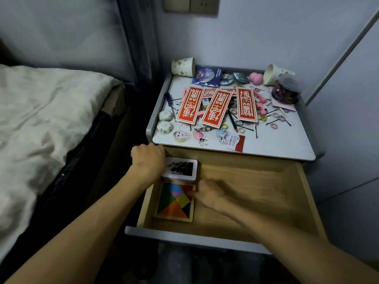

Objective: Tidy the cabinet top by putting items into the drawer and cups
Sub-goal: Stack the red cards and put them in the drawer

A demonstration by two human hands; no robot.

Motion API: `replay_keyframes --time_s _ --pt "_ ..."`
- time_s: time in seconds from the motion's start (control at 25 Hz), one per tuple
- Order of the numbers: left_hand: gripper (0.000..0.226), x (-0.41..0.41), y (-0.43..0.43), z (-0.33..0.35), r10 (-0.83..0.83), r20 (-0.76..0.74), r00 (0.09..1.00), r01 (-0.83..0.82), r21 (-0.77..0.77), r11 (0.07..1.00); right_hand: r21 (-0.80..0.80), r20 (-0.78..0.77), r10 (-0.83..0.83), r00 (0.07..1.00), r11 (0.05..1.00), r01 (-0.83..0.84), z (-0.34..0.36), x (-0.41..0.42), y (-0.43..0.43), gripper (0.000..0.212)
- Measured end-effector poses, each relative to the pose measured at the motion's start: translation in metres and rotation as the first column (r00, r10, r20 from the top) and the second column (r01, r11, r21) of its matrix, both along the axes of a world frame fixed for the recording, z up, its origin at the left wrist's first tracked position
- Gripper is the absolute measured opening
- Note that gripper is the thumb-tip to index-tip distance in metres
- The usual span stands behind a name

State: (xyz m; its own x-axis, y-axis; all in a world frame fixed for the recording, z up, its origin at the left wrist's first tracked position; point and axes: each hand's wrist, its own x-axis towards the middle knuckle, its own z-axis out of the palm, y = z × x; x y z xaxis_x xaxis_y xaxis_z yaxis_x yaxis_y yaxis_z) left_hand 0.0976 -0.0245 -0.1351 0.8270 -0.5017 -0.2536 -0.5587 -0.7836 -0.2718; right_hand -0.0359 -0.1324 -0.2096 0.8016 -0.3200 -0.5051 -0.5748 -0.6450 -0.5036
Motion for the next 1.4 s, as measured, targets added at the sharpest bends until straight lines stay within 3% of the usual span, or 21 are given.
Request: replay_keyframes --time_s 0.08,0.16,0.28,0.36,0.48,0.6,0.76,1.0,1.08,1.16,1.32,1.4 --pt "0.023 -0.011 -0.008 0.015 -0.043 0.144 0.989 0.064 -0.146 0.987 -0.126 0.027 0.026 0.999 0.992 -0.022 0.017 -0.006 -0.011 0.026" --pt "0.027 -0.016 -0.020 0.030 -0.005 0.187 0.982 0.080 -0.392 0.917 -0.233 0.092 0.052 0.994 0.972 -0.030 0.043 -0.015 -0.024 0.020" --pt "0.034 -0.008 -0.043 0.037 0.026 0.128 0.991 0.074 -0.711 0.699 -0.326 0.223 0.104 0.969 0.945 -0.026 0.088 -0.022 -0.040 0.015" --pt "0.038 0.003 -0.061 0.034 0.025 0.012 1.000 -0.006 -0.790 0.614 -0.355 0.378 0.087 0.922 0.933 0.057 0.114 -0.016 -0.059 0.010" --pt "0.054 0.014 -0.083 0.025 -0.011 -0.108 0.994 -0.074 -0.751 0.656 -0.408 0.541 0.003 0.841 0.876 0.259 0.128 0.011 -0.112 0.024" --pt "0.055 0.016 -0.094 0.016 0.008 -0.050 0.999 -0.039 -0.660 0.751 -0.487 0.495 -0.118 0.861 0.783 0.387 0.117 0.042 -0.166 0.047" --pt "0.052 0.021 -0.103 0.008 0.058 0.039 0.998 -0.022 -0.617 0.786 -0.549 0.453 -0.181 0.873 0.715 0.434 0.098 0.068 -0.194 0.056" --pt "0.054 0.033 -0.110 0.007 0.100 0.022 0.995 -0.064 -0.626 0.777 -0.491 0.452 -0.238 0.859 0.738 0.463 0.087 0.086 -0.200 0.060" --pt "0.051 0.035 -0.110 0.008 0.093 -0.057 0.994 -0.104 -0.733 0.672 -0.395 0.516 -0.266 0.814 0.770 0.501 0.092 0.087 -0.199 0.049" --pt "0.041 0.038 -0.108 0.013 0.087 -0.207 0.974 -0.224 -0.854 0.470 -0.291 0.602 -0.307 0.737 0.775 0.560 0.098 0.084 -0.198 0.036" --pt "0.020 0.041 -0.100 0.030 0.108 -0.410 0.906 -0.424 -0.880 0.214 0.085 0.726 -0.461 0.510 0.796 0.599 0.108 0.080 -0.183 0.025" --pt "0.013 0.038 -0.095 0.040 0.097 -0.482 0.871 -0.490 -0.866 0.098 0.201 0.680 -0.517 0.519 0.813 0.547 0.110 0.082 -0.172 0.028"
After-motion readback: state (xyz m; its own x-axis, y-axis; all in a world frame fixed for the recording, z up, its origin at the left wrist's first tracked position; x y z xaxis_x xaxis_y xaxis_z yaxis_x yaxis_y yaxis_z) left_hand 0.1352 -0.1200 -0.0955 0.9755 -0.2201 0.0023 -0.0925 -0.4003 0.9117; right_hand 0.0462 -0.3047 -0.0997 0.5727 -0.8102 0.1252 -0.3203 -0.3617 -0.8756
